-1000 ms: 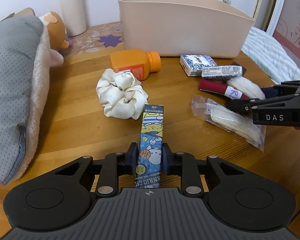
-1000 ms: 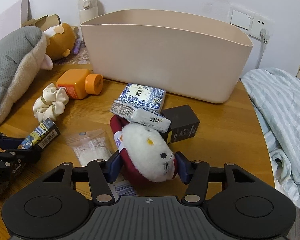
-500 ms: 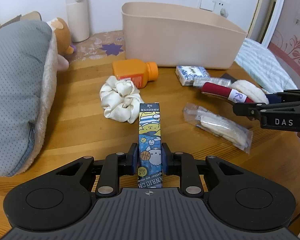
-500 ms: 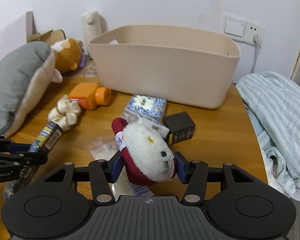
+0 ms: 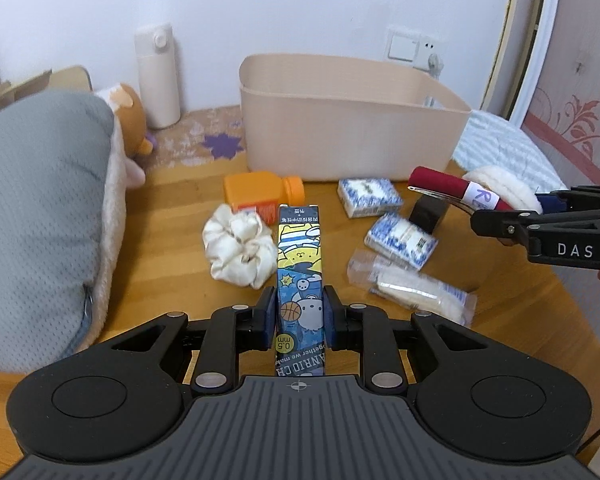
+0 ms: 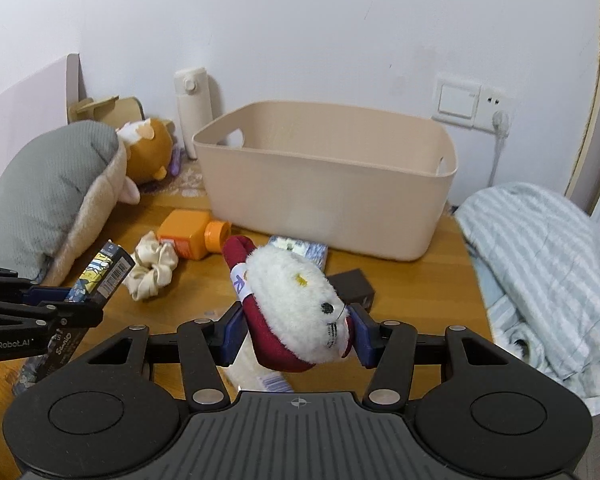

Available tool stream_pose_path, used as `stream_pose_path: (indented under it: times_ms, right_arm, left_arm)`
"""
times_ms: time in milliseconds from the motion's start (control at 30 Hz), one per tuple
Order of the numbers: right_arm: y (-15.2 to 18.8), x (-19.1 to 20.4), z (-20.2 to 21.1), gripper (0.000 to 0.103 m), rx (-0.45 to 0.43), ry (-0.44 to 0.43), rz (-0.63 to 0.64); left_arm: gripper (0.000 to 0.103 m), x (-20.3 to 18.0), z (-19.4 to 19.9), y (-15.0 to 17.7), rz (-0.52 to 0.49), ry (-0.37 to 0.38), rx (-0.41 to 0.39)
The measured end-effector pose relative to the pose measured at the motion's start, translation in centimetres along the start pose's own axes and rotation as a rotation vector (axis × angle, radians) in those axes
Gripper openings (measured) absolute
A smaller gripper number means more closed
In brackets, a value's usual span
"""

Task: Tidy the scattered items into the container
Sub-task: 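Lift the snack box and white-red plush and carry both over the bin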

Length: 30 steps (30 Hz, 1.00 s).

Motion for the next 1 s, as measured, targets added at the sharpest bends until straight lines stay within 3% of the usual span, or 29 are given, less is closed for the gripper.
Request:
stream_pose_path:
  times_ms: [267, 567, 1000]
  right_arm:
    - [-1.4, -1.0, 1.5, 0.051, -0.05, 0.03, 0.01]
    - [-4.2, -2.5, 2.6, 0.051, -0.118, 0.073, 0.014]
    - [-8.4, -4.8, 0.7, 0.052, -0.166, 0.073, -0.046]
  left_arm:
    - [0.024, -0.7, 0.6, -1.7, -0.023, -0.004, -0.032]
    - [0.024, -1.9, 0.5, -6.9, -0.057, 0.0, -0.109]
    - [0.024, -3.0, -3.2, -13.3, -0.068, -0.036, -0.129]
Point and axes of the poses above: each gripper's, at about its wrist camera, not at the fingertips, and z roughly against the way its jaws point, x to its left, y to its underside, the point moved 2 cm from there along -z, roughly the way its jaws point, and after that the axes turned 5 degrees about y, right-handed, at the moved point
